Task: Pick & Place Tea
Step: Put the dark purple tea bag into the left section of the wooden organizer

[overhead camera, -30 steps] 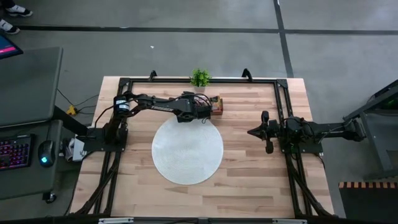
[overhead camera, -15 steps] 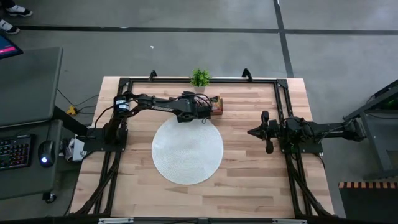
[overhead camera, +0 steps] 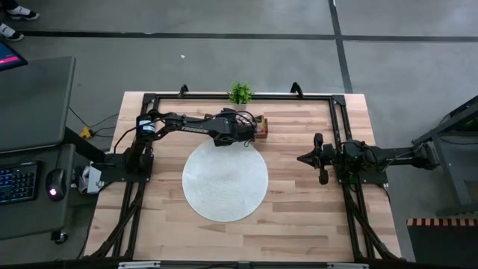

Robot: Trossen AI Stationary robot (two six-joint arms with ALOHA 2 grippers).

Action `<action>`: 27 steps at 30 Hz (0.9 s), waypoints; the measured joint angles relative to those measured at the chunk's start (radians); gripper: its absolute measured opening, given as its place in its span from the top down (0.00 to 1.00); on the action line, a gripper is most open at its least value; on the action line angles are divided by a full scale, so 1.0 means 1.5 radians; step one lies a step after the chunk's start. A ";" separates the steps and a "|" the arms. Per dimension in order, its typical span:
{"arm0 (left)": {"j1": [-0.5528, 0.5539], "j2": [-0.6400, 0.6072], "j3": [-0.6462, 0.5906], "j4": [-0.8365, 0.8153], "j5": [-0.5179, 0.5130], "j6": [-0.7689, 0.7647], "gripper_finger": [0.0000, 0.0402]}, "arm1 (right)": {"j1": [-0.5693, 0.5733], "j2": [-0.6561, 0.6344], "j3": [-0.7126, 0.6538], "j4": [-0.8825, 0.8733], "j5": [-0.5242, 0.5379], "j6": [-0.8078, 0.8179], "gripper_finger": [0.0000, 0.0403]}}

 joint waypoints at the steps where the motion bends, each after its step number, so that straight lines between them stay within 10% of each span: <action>1: 0.000 0.000 0.000 0.000 -0.001 0.003 0.77 | 0.000 0.000 0.000 0.000 0.000 0.000 1.00; 12: 0.000 -0.037 0.000 -0.007 0.017 0.025 0.77 | 0.000 0.000 0.000 0.000 0.000 0.000 1.00; 27: 0.001 -0.087 0.000 -0.005 0.305 0.095 0.99 | 0.000 0.000 0.000 0.000 0.000 0.000 1.00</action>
